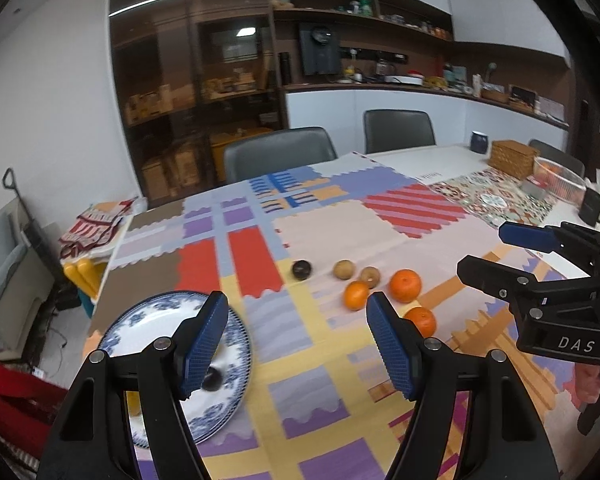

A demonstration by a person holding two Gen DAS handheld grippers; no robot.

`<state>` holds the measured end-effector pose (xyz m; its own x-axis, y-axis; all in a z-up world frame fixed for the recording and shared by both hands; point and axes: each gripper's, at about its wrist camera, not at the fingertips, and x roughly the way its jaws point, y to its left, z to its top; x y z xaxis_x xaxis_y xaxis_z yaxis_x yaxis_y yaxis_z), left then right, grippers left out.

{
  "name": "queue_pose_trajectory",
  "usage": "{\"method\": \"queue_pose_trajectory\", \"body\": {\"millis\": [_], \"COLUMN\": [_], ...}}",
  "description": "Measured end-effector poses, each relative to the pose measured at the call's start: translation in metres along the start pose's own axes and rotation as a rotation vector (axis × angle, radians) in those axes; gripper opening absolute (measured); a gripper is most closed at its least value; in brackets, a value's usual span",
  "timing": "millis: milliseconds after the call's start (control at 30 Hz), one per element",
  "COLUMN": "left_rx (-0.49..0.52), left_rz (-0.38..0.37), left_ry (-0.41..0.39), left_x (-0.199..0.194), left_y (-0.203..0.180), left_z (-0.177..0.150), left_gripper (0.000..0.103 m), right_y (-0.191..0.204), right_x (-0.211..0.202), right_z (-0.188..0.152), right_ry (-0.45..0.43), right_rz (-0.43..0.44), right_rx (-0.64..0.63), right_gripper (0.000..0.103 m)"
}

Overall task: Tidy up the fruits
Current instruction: 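Grasp an orange with the left tool while the right tool grasps another orange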

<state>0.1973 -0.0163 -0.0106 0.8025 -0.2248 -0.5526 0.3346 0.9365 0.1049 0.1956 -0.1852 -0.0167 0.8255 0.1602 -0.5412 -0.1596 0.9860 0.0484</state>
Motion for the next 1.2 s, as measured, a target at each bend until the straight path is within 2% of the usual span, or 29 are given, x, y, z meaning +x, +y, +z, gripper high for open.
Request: {"method": "queue_pose_trajectory", "body": {"millis": [233, 567, 867, 1200], "left_rx": [0.086, 0.188, 0.167, 0.127], "left_rz": [-0.075, -0.172, -0.249, -0.279], "left_ry": [0.018, 0.076, 0.181, 0.258], "left_x": [0.029, 0.081, 0.127, 0.162], "left_y": [-0.017, -0.023, -0.025, -0.026], "left_z": [0.001, -0.002, -0.003, -0.003], "left_gripper": [0.071, 0.071, 0.069, 0.060], "right_y": [-0.015, -0.014, -0.013, -0.015], "right_x": [0.003, 0.034, 0.069, 0.098], "right_z": [-0.017, -0.043, -0.059, -0.061], "right_ry": [0.038, 0.156, 0.245, 0.289], "right_rz": [-0.060, -0.089, -0.041, 0.000], "right_rx": [0.012, 0.014, 0.061, 0.085], "right_gripper": [0.074, 0.074, 0.073, 0.060]}}
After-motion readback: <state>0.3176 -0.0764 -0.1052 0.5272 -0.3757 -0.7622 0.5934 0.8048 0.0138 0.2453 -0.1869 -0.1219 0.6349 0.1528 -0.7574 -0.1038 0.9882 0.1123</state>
